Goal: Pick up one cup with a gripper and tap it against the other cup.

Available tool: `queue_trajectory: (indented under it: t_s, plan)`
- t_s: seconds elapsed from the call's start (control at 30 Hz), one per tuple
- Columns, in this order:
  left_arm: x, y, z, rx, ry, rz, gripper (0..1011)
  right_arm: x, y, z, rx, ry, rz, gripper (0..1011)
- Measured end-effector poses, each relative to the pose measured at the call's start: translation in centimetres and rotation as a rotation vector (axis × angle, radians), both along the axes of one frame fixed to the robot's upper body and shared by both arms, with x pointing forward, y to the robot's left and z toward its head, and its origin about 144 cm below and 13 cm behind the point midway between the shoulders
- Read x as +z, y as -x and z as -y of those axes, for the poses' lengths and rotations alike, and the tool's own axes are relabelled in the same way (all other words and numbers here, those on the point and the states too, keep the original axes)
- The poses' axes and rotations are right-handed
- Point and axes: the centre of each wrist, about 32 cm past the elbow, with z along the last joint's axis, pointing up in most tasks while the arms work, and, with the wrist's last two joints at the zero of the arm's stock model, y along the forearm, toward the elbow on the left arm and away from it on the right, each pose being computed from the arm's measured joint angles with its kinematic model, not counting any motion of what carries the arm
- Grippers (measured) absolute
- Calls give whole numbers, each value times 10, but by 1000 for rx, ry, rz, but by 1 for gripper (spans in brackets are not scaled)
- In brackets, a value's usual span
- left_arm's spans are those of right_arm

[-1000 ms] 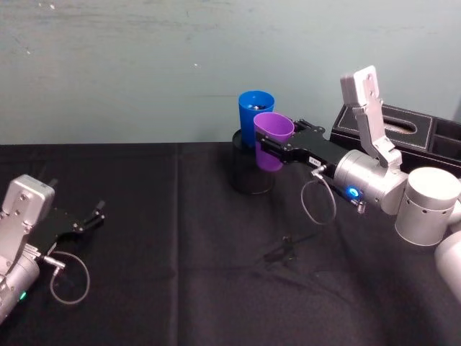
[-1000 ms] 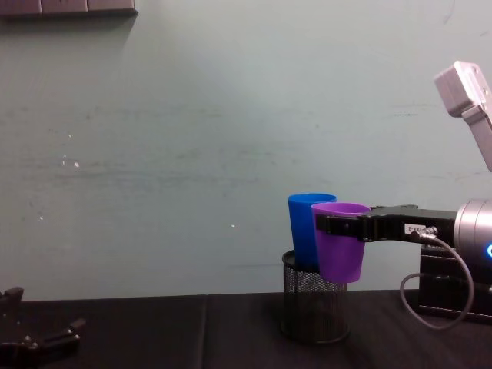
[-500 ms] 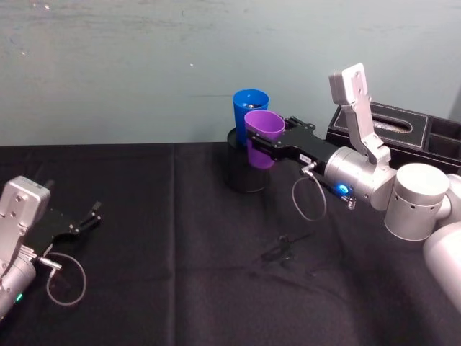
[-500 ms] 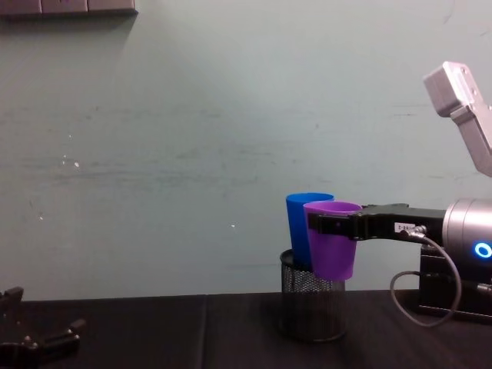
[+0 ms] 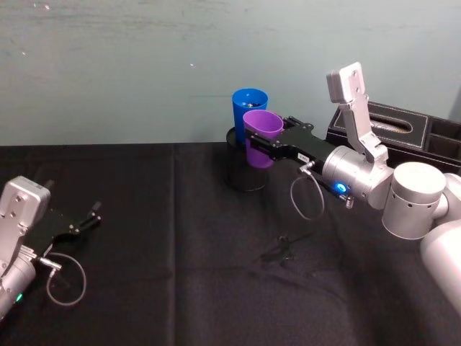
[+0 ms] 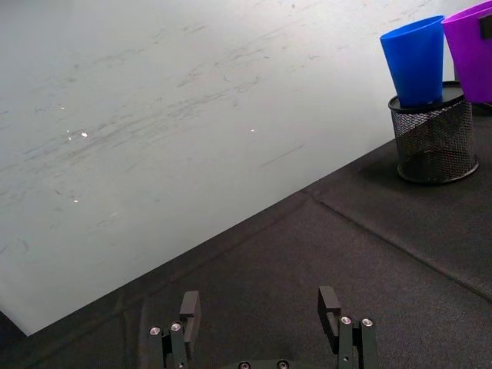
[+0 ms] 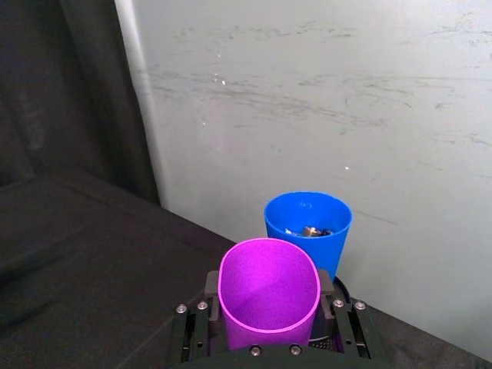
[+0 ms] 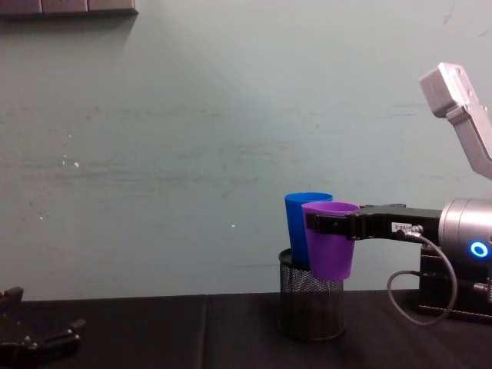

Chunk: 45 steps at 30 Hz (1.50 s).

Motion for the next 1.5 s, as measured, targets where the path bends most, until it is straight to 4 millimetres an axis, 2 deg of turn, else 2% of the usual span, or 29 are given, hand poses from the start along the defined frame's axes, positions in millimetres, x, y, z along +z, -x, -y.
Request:
queue_trajectory:
  t_s: [1.5]
  plan:
    - [0, 0, 0, 0, 0, 0, 1000, 5, -1, -1, -12, -14, 20, 713]
